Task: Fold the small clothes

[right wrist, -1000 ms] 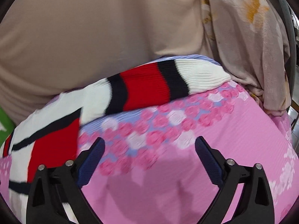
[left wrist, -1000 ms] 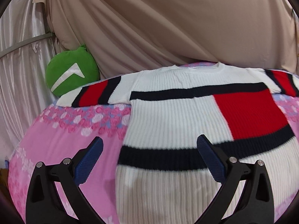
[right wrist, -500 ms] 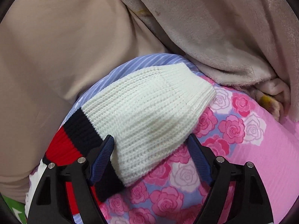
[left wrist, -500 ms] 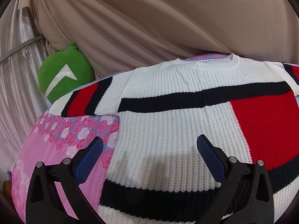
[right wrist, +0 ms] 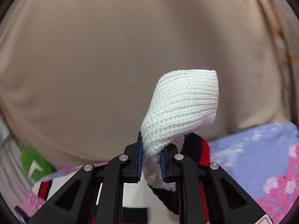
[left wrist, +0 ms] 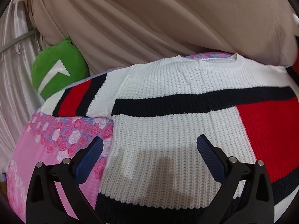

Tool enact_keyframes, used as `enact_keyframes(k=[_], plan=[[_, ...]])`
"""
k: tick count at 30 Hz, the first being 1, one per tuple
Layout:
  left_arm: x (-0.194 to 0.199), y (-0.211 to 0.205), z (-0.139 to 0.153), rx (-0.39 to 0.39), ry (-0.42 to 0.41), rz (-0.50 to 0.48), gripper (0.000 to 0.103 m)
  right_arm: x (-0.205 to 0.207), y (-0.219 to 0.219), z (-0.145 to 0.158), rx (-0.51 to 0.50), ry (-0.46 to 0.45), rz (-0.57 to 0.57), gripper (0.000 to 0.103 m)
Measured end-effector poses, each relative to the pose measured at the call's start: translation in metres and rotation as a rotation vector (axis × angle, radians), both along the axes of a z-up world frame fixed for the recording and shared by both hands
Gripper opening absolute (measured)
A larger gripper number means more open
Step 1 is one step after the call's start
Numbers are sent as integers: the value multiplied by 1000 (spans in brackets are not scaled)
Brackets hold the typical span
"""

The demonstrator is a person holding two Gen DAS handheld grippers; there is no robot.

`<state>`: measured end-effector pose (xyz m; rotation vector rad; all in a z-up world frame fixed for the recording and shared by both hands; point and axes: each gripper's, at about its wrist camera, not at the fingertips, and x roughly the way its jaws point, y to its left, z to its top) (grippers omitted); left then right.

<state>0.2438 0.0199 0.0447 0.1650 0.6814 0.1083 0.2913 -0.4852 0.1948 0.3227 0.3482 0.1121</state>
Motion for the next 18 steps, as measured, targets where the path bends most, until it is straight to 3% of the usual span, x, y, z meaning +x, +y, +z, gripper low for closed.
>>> enact_keyframes(k=[3, 4, 5, 8, 11, 15, 18], plan=[[6, 8, 7, -82, 14, -17, 98, 36, 116, -11, -93, 54, 274, 21], [8, 11, 9, -112, 17, -30, 98, 47, 151, -24, -125, 87, 349, 29], [11, 13, 11, -138, 24, -45, 98, 57, 178, -39, -153, 120, 399, 39], [22, 21, 13, -206, 57, -90, 98, 50, 220, -81, -194, 188, 461, 40], [35, 29, 11, -264, 86, -124, 98, 23, 209, -100, -169, 208, 434, 45], [67, 36, -5, -337, 169, -130, 98, -11, 142, -107, -141, 224, 253, 53], [93, 38, -20, -440, 253, -136, 98, -19, 93, -114, -120, 266, 111, 59]])
